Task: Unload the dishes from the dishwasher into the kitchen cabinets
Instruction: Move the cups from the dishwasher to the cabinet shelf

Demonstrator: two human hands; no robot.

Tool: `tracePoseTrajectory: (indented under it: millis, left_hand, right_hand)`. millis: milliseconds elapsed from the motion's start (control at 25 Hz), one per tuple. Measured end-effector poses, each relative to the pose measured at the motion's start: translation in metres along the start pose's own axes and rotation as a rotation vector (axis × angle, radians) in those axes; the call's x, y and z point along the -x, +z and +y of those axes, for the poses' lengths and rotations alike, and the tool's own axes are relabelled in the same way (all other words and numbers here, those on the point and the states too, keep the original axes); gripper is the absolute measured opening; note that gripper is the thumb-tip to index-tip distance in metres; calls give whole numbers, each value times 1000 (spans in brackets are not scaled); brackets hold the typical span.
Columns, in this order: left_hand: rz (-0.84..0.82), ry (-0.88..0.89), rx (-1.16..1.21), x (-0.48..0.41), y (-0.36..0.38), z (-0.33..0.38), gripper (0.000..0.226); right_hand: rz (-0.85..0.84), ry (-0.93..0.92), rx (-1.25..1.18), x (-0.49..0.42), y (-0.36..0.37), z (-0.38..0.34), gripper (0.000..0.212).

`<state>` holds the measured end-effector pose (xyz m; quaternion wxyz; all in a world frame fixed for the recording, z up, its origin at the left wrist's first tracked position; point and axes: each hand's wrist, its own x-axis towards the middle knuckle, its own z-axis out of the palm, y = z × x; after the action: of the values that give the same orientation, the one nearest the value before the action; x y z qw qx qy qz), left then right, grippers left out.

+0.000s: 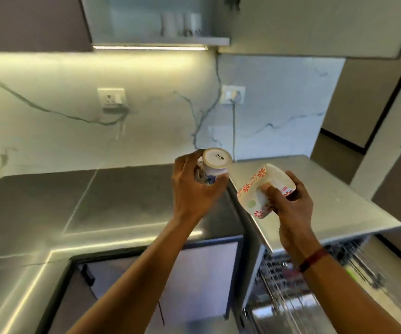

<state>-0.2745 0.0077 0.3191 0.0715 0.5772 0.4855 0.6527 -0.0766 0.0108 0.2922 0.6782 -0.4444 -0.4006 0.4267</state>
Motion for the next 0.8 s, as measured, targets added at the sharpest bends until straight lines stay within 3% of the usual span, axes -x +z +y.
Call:
tracePoseTrajectory:
  millis: [200, 320, 600, 800]
  left_hand:
    - [175, -8, -20, -93, -34, 5, 64]
    - [170, 7, -22, -143, -55, 2, 62]
    - [195, 41, 8, -271, -93, 2, 59]
    - [129, 90, -1, -336, -112, -4, 58]
  right_hand:
    - [-148, -97, -3, -28, 78, -39, 65]
    - [-196, -175, 30, -42, 124, -57, 63]
    - [-164, -309, -26, -83, 227, -115, 30]
    - [-149, -380, -6, -122, 282, -153, 33]
